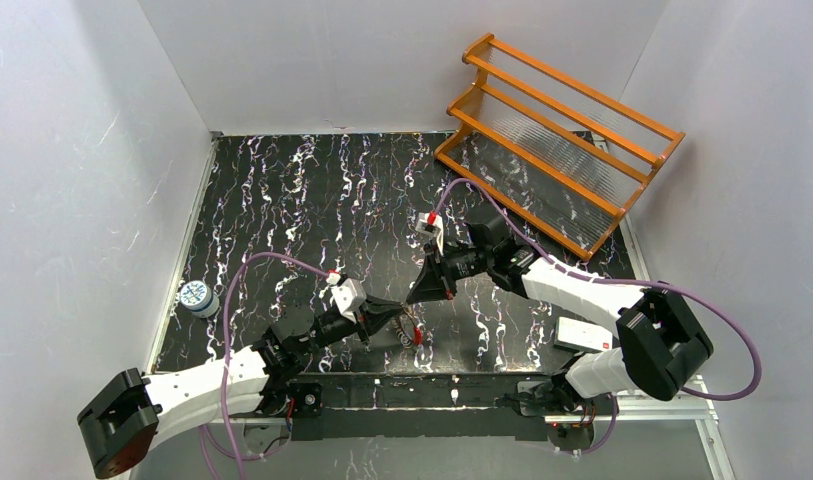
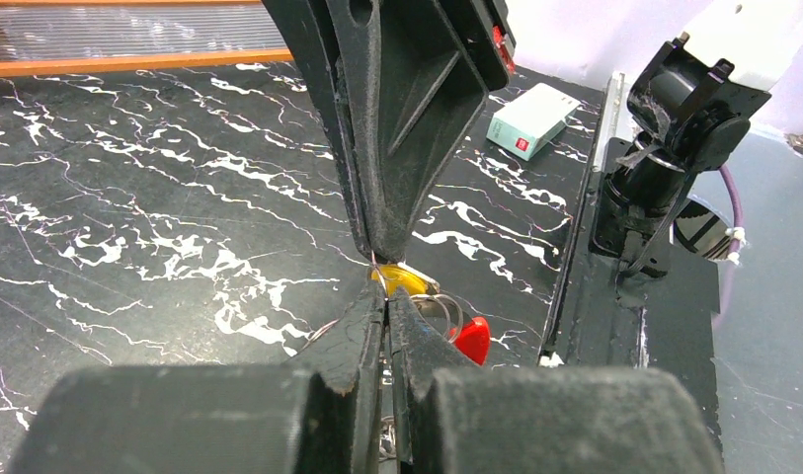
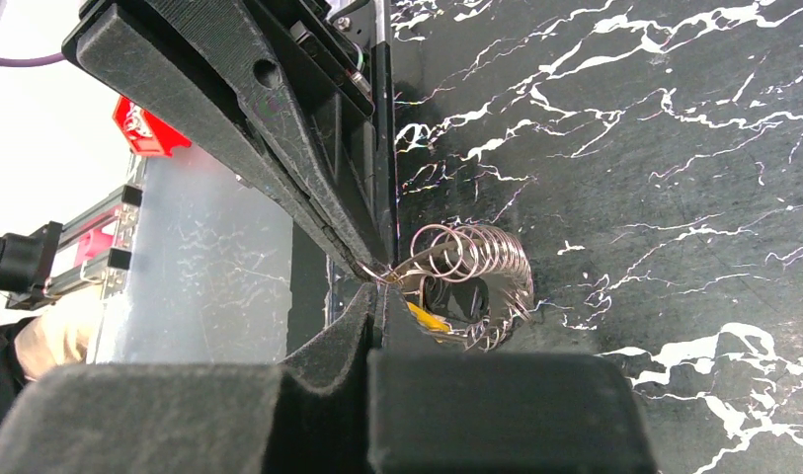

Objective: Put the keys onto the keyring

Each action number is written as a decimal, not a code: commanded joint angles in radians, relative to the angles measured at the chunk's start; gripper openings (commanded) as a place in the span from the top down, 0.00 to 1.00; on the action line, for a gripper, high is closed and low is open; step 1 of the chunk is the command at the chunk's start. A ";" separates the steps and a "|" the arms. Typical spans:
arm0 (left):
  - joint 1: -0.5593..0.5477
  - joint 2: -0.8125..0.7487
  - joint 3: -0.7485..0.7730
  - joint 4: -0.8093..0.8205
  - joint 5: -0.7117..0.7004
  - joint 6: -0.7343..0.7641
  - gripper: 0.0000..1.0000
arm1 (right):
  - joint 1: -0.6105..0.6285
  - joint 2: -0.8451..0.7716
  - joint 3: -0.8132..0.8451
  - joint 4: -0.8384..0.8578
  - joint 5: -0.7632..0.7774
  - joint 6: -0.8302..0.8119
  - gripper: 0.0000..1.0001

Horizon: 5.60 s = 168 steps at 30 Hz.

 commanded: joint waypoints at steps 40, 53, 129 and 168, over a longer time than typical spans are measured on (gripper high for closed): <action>-0.003 -0.036 0.015 0.030 0.070 0.009 1.00 | 0.001 0.055 0.047 -0.127 0.037 0.023 0.99; -0.004 -0.038 0.006 0.016 0.081 0.006 1.00 | -0.015 0.029 0.062 -0.108 0.027 0.059 0.99; -0.004 -0.049 -0.004 0.013 0.070 -0.004 1.00 | -0.012 0.020 0.028 -0.054 -0.090 0.092 0.99; -0.005 -0.053 -0.007 0.013 0.092 -0.012 1.00 | -0.002 0.076 0.032 -0.114 -0.017 0.140 0.99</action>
